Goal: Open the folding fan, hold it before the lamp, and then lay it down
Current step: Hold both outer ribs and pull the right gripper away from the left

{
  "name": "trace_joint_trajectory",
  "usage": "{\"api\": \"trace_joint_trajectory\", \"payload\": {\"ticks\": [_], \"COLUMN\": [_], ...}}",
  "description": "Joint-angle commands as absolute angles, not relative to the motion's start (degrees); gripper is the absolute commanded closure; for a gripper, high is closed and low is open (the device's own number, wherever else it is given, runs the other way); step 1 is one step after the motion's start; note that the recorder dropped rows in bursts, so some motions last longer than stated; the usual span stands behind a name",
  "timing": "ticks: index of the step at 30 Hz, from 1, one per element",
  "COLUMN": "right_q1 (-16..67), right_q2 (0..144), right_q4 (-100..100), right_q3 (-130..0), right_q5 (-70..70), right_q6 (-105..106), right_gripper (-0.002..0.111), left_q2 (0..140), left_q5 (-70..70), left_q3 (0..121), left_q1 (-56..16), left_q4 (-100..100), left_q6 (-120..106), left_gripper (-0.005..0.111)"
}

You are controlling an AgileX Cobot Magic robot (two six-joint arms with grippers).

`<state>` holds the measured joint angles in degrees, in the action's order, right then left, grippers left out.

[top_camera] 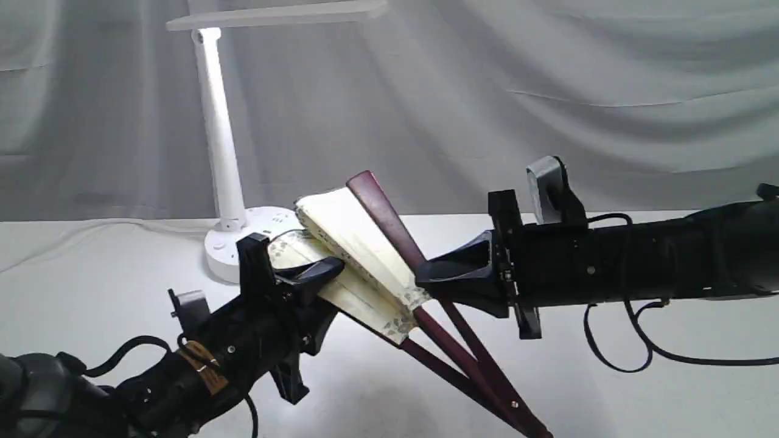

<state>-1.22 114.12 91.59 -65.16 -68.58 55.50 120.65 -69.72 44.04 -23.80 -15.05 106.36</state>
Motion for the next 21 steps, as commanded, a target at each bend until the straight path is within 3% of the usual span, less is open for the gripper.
{"api": "trace_joint_trajectory", "payload": {"ticks": [1,10,14,21], "right_q1": [-0.6,-0.6,-0.6,-0.6], "right_q2": [113.7,113.7,113.7,113.7], "right_q4": [92.6,92.6,92.6,92.7], "right_q3": [-65.1,-65.1,-65.1,-65.1], "right_q5": [-70.0,-70.0,-70.0,-70.0], "right_q6": [56.3,56.3,56.3,56.3], "right_gripper": [0.108,0.108,0.108,0.108], "left_q2": [120.7,120.7,120.7,120.7], "left_q5": [-70.0,-70.0,-70.0,-70.0], "left_q3": [44.3,44.3,44.3,44.3], "left_q1": [-24.1,-24.1,-24.1,-24.1], "left_q4": [-15.6,-16.1,-17.2,-18.9], "left_q6": [105.7,105.7,105.9,105.9], "left_gripper": [0.076,0.081,0.107,0.107]}}
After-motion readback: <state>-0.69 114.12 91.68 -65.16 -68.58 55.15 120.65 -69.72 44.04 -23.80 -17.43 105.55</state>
